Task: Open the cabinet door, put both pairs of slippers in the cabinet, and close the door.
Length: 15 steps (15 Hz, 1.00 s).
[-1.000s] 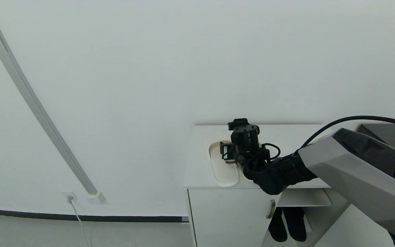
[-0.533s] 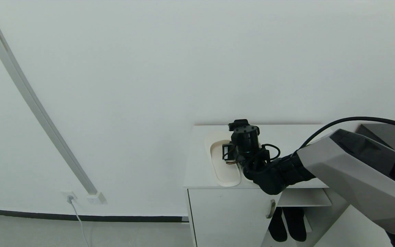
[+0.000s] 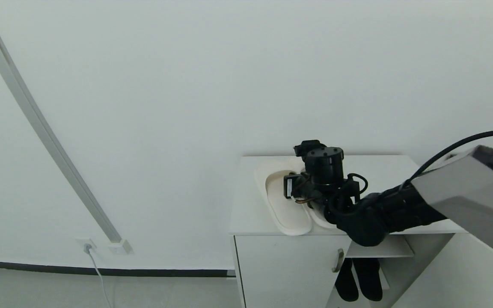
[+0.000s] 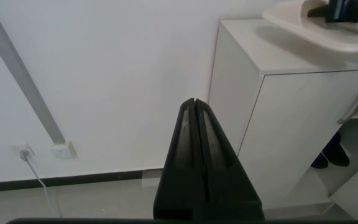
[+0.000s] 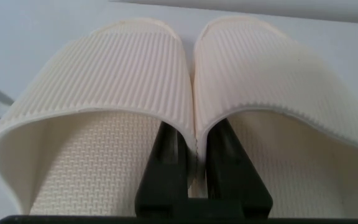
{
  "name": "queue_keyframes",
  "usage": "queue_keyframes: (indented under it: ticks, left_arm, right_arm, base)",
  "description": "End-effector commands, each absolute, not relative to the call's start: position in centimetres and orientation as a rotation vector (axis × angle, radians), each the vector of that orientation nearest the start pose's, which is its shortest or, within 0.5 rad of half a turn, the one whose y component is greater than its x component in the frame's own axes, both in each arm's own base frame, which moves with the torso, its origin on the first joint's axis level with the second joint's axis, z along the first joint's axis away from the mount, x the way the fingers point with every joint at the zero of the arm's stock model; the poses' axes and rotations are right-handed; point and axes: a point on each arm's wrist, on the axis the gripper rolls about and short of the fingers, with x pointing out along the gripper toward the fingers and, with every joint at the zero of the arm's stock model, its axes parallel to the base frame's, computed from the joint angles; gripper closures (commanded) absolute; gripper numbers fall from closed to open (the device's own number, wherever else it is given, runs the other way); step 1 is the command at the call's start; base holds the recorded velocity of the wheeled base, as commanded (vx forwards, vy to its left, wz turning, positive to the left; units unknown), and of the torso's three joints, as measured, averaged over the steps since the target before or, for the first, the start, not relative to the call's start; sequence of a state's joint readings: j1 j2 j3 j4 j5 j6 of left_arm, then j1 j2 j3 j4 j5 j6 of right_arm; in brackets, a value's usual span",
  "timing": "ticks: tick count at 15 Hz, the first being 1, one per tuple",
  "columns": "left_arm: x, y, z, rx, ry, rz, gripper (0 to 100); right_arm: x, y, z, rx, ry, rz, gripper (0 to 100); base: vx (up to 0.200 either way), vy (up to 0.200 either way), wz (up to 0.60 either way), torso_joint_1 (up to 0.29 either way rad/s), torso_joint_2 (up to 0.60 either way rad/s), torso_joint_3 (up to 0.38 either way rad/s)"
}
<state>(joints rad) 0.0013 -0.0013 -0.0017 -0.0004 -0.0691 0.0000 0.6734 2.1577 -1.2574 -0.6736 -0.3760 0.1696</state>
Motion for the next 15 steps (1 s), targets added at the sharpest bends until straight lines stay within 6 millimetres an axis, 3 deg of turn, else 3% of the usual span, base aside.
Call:
queue_keyframes:
  ticks: [1, 5, 8, 15]
  left_arm:
    - [-2.3, -0.2, 7.6, 0.002, -0.003, -0.067, 100]
    - [-2.3, -0.2, 7.6, 0.002, -0.003, -0.067, 100]
    - [-2.3, -0.2, 7.6, 0.000, -0.003, -0.066, 100]
    - [-2.3, -0.1, 7.6, -0.012, -0.003, -0.035, 100]
  right_arm:
    - [29.1, 23.4, 17.4, 0.068, 0.213, 0.365, 100]
    - [23.7, 20.3, 19.2, 0.074, 0.210, 0.421, 100]
    - [20.2, 18.7, 18.8, 0.057, 0.246, 0.498, 100]
    - [18.8, 19.9, 17.8, 0.026, 0.286, 0.561, 100]
  base:
    - [0.000, 0.000, 0.00, 0.000, 0.00, 0.000]
    - [0.000, 0.000, 0.00, 0.000, 0.00, 0.000]
    - [0.000, 0.000, 0.00, 0.000, 0.00, 0.000]
    - [0.000, 0.000, 0.00, 0.000, 0.00, 0.000]
